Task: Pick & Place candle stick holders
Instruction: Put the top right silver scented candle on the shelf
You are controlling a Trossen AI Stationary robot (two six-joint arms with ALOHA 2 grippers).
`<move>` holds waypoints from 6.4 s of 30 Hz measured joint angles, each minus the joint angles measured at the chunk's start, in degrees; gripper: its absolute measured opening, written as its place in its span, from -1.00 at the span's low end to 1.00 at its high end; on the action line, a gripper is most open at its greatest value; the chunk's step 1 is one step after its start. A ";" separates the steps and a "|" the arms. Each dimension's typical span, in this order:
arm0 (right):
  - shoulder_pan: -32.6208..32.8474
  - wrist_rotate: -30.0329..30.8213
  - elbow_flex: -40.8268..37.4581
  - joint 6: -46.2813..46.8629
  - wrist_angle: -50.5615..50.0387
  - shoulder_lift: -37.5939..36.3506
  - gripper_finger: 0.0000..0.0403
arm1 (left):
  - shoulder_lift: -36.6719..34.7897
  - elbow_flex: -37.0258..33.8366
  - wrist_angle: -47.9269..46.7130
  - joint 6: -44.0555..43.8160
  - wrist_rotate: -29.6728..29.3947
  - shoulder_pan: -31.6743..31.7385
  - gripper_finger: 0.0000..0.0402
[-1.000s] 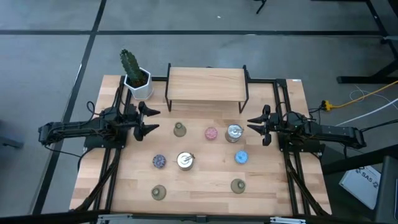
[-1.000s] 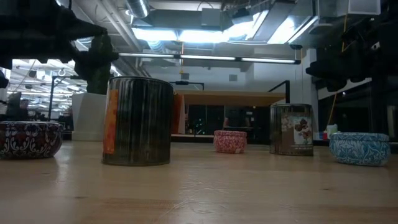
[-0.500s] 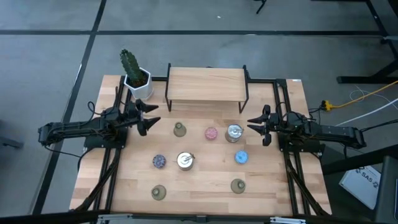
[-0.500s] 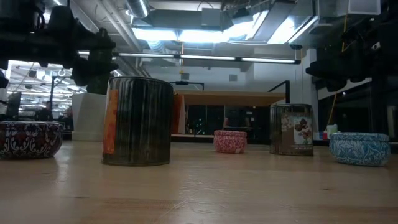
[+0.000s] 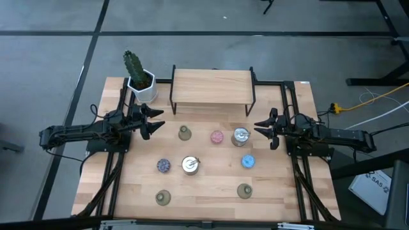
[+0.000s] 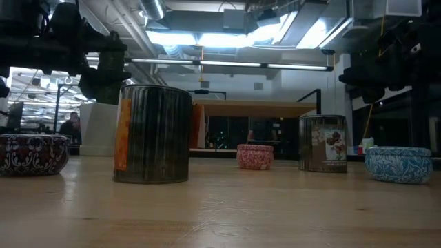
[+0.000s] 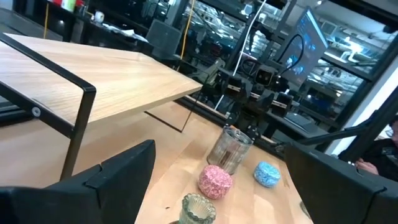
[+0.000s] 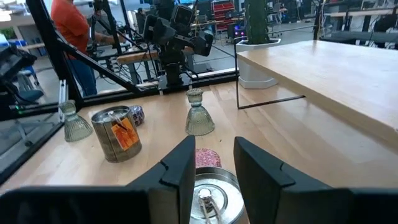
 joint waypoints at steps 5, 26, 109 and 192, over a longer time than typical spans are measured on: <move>0.00 0.38 0.01 1.72 1.86 0.00 -0.44 | 0.00 0.04 0.14 -0.16 1.40 0.00 0.76; 0.02 1.33 0.43 7.48 6.10 0.00 -0.21 | 1.52 5.36 0.53 -1.99 0.88 -2.11 0.76; 0.15 -3.03 47.02 -3.81 -22.74 33.78 0.06 | 19.87 41.78 -27.22 15.65 9.20 -5.06 -0.19; 0.13 -6.23 47.02 -3.65 -38.58 51.84 0.88 | 19.52 41.76 -27.24 9.50 4.64 -5.05 -0.17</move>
